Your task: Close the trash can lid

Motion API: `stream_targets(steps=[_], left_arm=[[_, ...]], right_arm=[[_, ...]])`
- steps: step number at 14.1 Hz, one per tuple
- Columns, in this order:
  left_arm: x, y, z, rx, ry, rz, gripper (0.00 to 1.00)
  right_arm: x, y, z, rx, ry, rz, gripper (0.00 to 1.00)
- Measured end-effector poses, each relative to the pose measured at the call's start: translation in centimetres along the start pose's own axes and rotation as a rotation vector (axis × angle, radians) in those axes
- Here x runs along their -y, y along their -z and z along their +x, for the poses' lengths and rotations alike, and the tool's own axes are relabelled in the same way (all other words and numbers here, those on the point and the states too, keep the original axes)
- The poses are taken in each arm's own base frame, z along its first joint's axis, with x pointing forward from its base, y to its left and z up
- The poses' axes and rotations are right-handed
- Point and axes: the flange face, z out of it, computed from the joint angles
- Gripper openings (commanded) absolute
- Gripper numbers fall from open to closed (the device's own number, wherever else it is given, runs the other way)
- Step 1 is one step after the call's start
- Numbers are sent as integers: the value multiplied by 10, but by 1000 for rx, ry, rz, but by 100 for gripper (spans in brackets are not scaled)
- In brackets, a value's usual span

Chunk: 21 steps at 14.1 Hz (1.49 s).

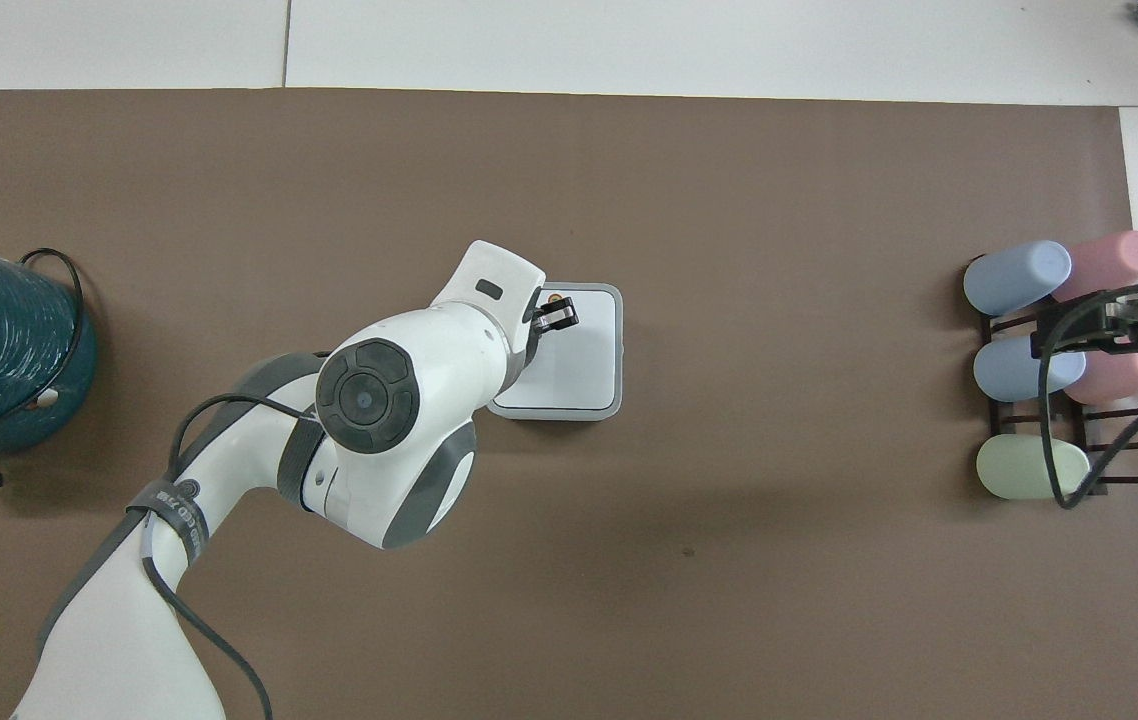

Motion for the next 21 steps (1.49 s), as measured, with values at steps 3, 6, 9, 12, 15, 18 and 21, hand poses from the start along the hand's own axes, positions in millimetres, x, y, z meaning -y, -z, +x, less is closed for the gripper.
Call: stream_targets(steps=[3, 6, 9, 12, 15, 18, 21], left_arm=[[-7, 9, 8, 61, 3, 58, 0], [-15, 30, 24, 108, 10, 104, 0], [-11, 65, 47, 140, 14, 172, 0], [-8, 115, 72, 139, -19, 256, 0], [29, 161, 108, 157, -95, 287, 0], [86, 202, 138, 204, -193, 317, 0], [126, 227, 152, 257, -278, 331, 0]], right_arm=[[0, 0, 0, 0, 0, 0, 100], [0, 0, 0, 0, 0, 0, 100], [0, 0, 0, 0, 0, 0, 100], [0, 0, 0, 0, 0, 0, 100], [0, 0, 0, 0, 0, 0, 100], [0, 0, 0, 0, 0, 0, 100], [0, 0, 0, 0, 0, 0, 100]])
